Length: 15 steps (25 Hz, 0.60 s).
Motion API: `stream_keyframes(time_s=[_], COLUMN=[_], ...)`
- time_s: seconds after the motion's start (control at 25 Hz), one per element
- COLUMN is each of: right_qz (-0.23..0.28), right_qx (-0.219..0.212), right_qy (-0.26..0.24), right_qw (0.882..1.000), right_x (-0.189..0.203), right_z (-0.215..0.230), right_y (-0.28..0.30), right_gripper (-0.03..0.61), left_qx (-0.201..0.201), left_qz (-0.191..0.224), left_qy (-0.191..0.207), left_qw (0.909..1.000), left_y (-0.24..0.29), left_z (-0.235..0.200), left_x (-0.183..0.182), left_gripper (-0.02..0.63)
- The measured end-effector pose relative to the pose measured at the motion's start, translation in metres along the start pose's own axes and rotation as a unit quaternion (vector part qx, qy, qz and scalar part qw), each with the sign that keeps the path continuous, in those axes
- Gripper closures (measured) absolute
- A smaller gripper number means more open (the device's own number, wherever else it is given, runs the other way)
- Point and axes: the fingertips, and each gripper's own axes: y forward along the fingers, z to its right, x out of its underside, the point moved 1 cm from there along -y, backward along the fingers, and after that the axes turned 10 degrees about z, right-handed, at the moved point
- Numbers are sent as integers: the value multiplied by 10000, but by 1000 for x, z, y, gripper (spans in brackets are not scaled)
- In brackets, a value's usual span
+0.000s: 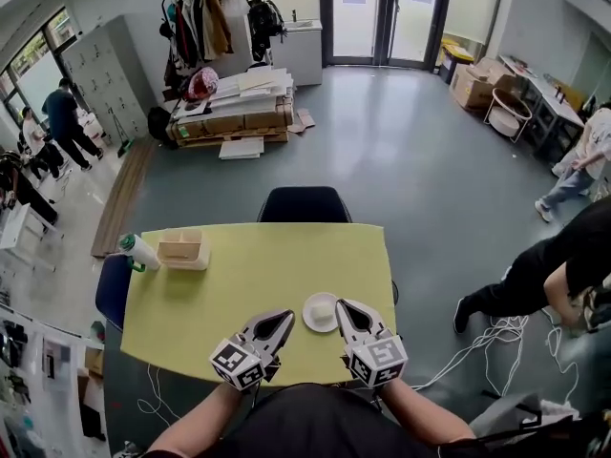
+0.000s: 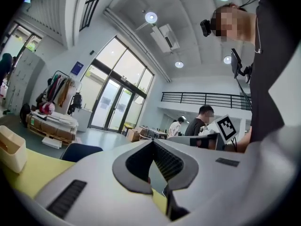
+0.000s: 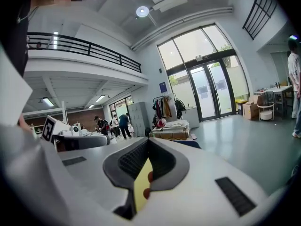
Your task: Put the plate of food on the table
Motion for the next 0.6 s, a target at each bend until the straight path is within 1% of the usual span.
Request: stream_keyframes(time_s=[0.12, 0.28, 0.4, 0.6], right_qz=[45, 81, 107, 154], right_qx=[25, 123, 120, 98], right_qy=[-51, -121, -166, -286], right_qw=[10000, 9998, 9997, 9994], right_x=[-11, -23, -29, -33], right_z=[2, 6, 5, -3], right_y=[1, 3, 6, 5], right_gripper=[566, 566, 567, 568], left_qx=[-36, -63, -88, -160], left_qz=[109, 222, 218, 202], left_qy=[-42, 135, 252, 299], left_qw=[9999, 9996, 9994, 9992], left_y=[5, 10, 13, 15], left_z=[2, 4, 4, 6], left_x=[-16, -35, -42, -41], left_gripper=[604, 604, 604, 604])
